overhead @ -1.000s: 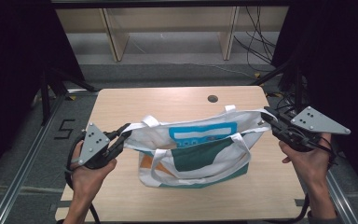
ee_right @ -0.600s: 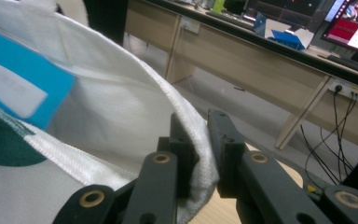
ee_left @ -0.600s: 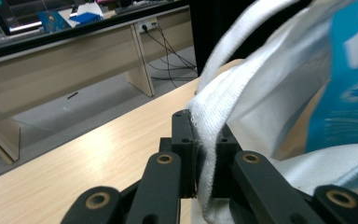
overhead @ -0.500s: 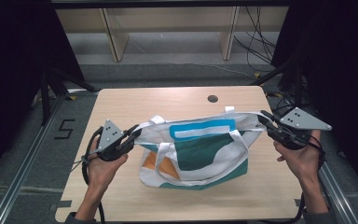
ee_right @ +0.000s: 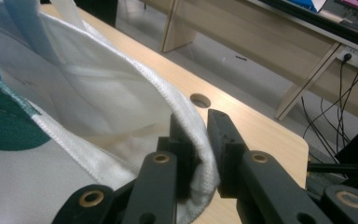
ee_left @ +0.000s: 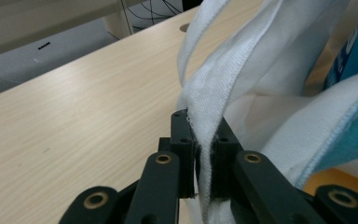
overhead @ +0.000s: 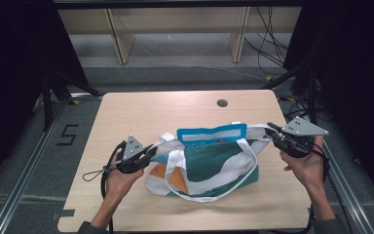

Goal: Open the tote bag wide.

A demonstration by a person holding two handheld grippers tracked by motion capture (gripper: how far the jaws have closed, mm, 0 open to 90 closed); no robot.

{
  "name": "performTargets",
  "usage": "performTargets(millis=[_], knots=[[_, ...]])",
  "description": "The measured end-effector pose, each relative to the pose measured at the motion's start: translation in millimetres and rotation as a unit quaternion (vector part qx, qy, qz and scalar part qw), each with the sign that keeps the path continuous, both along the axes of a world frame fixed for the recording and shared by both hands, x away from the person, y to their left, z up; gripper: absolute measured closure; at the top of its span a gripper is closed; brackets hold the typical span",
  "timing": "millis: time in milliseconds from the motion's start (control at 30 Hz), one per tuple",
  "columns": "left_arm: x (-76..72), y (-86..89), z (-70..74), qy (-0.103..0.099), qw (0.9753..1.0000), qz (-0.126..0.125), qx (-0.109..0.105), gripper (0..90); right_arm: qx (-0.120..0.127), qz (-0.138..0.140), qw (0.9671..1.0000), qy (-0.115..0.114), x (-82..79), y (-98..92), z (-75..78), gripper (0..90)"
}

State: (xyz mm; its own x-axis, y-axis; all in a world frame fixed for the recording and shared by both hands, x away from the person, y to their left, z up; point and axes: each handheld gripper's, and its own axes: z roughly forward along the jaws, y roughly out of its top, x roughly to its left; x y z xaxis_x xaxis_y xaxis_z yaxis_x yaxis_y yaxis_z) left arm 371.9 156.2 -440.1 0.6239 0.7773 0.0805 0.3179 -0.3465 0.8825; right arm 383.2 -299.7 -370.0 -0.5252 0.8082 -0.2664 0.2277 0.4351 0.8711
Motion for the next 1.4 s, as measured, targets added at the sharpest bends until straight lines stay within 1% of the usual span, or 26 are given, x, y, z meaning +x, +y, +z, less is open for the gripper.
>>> performTargets(millis=[100,233,267,300,367,400,467,500,533,633,667,733,767,833,867,900,967,1000,1033,1067,1100,1200,1233,1300,1367,1400], knots=[[-0.4,-0.7,-3.4,0.004,1.0,-0.004,0.003,82.8,-0.005,-0.001,1.0,0.0,0.5,-1.1,-5.2,80.8],[-1.0,-2.1,-6.9,0.006,0.9998,-0.01,0.016,82.5,-0.008,-0.002,0.9997,0.021,0.3,-3.0,-13.9,80.7],[-0.8,-3.5,-12.3,0.015,0.9997,-0.011,0.014,82.5,-0.009,-0.003,0.9997,0.021,1.3,-4.1,-16.5,80.8],[-0.4,-2.9,-14.7,0.018,0.9994,-0.018,0.023,82.4,-0.008,0.0,0.9995,0.031,1.8,-4.8,-19.2,80.8],[-0.6,-5.7,-21.0,0.028,0.9992,-0.02,0.019,82.2,-0.008,0.001,0.9993,0.036,3.0,-5.2,-26.1,80.6],[-0.4,-4.6,-22.5,0.03,0.9985,-0.026,0.038,82.2,-0.013,0.001,0.999,0.042,2.5,-5.0,-29.2,80.5],[-0.3,-7.3,-29.3,0.041,0.9982,-0.028,0.034,82.0,-0.021,0.008,0.9983,0.053,3.9,-5.2,-35.5,80.3],[-0.2,-8.1,-32.1,0.041,0.998,-0.029,0.037,81.9,-0.016,0.004,0.9979,0.063,3.3,-3.8,-39.4,80.3],[-0.2,-9.2,-35.2,0.045,0.9979,-0.028,0.037,81.8,-0.023,0.012,0.9977,0.062,5.6,-5.1,-42.0,80.3],[1.7,-9.6,-40.4,0.049,0.9963,-0.042,0.056,81.6,-0.036,0.018,0.9954,0.087,8.0,-3.3,-52.5,80.2],[1.2,-10.9,-43.0,0.054,0.9968,-0.036,0.046,81.6,-0.041,0.02,0.9946,0.093,9.2,-2.9,-57.1,80.2],[-0.6,-11.1,-45.2,0.057,0.9966,-0.034,0.048,81.6,-0.043,0.024,0.9928,0.109,10.5,-1.9,-66.6,80.1],[-0.6,-10.6,-46.2,0.058,0.996,-0.044,0.052,81.6,-0.042,0.023,0.9914,0.121,9.5,-0.8,-70.6,80.1],[-2.4,-11.6,-47.7,0.062,0.9961,-0.041,0.048,81.6,-0.047,0.029,0.9907,0.124,9.6,-0.6,-74.2,80.2],[-4.5,-12.6,-51.7,0.06,0.9957,-0.048,0.051,81.6,-0.051,0.033,0.9893,0.133,7.8,0.7,-80.8,80.3],[-7.0,-14.3,-54.3,0.067,0.9953,-0.049,0.05,81.6,-0.048,0.033,0.9881,0.142,6.0,1.5,-83.8,80.4],[-11.5,-19.2,-60.4,0.071,0.9939,-0.06,0.06,81.6,-0.056,0.037,0.9872,0.145,3.2,2.2,-89.6,80.9],[-13.8,-21.6,-63.0,0.07,0.9925,-0.063,0.077,81.8,-0.058,0.036,0.9866,0.148,1.4,2.8,-92.5,81.3],[-13.8,-21.6,-63.0,0.07,0.9925,-0.063,0.077,82.4,-0.061,0.037,0.9855,0.153,0.4,3.4,-95.6,81.6],[-16.2,-24.8,-67.6,0.067,0.9911,-0.067,0.093,82.6,-0.064,0.039,0.9848,0.156,-0.4,3.9,-99.0,82.1],[-16.2,-25.1,-68.7,0.067,0.9913,-0.065,0.093,83.0,-0.067,0.037,0.9828,0.168,-2.0,4.9,-101.9,83.0],[-15.1,-23.6,-70.4,0.073,0.9907,-0.067,0.093,83.1,-0.077,0.039,0.9811,0.173,-2.9,7.3,-110.1,84.2],[-15.3,-24.2,-72.3,0.076,0.9913,-0.065,0.086,83.2,-0.08,0.039,0.9813,0.171,-2.9,7.9,-111.2,84.4],[-15.2,-23.7,-72.5,0.075,0.9908,-0.066,0.091,83.2,-0.08,0.038,0.9814,0.17,-2.8,8.1,-111.7,84.6],[-13.6,-23.4,-72.1,0.073,0.9903,-0.066,0.099,82.8,-0.077,0.039,0.9798,0.18,-1.7,7.1,-114.9,85.1],[-12.6,-23.7,-74.3,0.08,0.991,-0.062,0.087,82.7,-0.08,0.04,0.98,0.178,-0.5,7.2,-117.6,85.2]])
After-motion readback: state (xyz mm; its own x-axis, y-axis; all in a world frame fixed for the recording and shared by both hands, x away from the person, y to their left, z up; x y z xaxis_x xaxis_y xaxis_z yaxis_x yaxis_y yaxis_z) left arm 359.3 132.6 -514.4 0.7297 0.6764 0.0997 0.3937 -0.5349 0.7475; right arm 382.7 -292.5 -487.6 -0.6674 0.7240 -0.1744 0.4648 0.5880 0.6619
